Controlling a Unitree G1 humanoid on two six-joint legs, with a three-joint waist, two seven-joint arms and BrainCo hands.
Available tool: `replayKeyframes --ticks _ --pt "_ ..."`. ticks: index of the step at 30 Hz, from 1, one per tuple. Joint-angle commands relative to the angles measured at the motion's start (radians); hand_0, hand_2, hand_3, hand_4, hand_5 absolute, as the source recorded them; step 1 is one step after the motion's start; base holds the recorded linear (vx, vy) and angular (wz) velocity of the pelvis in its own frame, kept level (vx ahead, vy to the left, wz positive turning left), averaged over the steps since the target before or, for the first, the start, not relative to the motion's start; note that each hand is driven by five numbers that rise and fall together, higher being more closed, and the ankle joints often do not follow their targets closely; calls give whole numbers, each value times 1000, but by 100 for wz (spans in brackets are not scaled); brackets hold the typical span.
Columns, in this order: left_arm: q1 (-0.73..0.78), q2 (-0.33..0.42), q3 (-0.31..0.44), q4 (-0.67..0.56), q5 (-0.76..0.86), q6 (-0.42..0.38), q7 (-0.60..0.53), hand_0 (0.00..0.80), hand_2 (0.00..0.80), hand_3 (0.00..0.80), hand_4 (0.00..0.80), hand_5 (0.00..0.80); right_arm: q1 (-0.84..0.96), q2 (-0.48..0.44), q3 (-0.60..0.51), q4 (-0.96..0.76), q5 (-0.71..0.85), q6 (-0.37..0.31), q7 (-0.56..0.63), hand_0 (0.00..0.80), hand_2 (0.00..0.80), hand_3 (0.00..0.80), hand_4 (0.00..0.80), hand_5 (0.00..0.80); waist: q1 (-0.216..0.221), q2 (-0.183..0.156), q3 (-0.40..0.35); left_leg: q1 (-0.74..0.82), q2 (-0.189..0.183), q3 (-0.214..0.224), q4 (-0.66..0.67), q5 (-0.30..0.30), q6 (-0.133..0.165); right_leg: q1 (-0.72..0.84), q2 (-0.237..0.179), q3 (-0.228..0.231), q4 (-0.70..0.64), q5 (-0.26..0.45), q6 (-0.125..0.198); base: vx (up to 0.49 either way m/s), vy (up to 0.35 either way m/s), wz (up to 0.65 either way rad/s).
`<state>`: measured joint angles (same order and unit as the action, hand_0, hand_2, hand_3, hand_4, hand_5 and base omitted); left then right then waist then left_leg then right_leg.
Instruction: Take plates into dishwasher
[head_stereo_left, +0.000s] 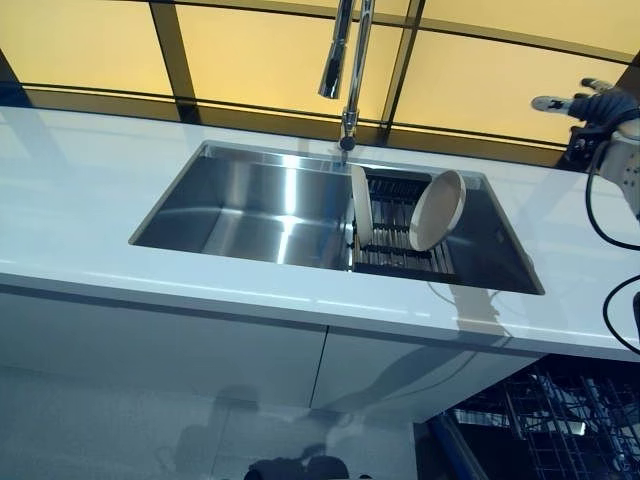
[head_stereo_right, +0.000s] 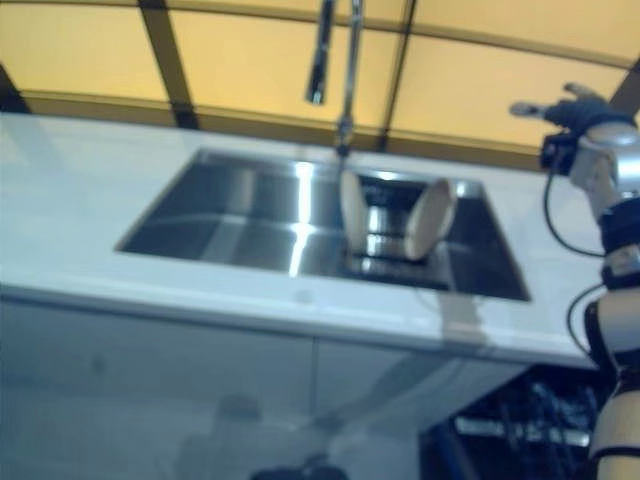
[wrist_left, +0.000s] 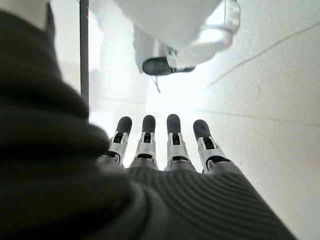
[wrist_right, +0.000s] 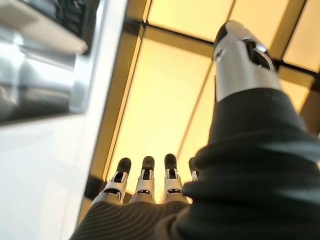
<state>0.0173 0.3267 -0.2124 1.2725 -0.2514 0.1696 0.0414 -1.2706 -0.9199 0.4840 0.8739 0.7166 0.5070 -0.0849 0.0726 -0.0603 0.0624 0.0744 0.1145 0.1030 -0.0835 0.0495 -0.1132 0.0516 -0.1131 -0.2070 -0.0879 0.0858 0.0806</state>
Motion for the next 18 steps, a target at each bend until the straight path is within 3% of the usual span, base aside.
replayKeyframes --ticks 1,10,18 --pt "-20 37 -18 45 19 9 19 0 0 0 0 0 -164 -22 87 31 -40 -9 7 0 0 0 0 0 21 -36 -5 -15 -17 -5 -4 -17 10 1 -71 -50 1 8 73 52 -15 1" --pt "-15 36 -37 19 -1 -4 4 0 0 0 0 0 -180 1 133 -43 -2 40 -30 0 0 0 0 0 23 -28 61 -69 -10 -22 -4 -1 3 -53 -67 -29 1 21 74 -15 -4 1" --pt "-12 31 -50 0 -25 -22 12 0 0 0 0 0 -164 -5 122 -69 16 34 -84 0 0 0 0 0 27 -20 110 -111 -4 -31 -4 15 -2 -83 -63 -28 1 24 73 -46 -5 4"
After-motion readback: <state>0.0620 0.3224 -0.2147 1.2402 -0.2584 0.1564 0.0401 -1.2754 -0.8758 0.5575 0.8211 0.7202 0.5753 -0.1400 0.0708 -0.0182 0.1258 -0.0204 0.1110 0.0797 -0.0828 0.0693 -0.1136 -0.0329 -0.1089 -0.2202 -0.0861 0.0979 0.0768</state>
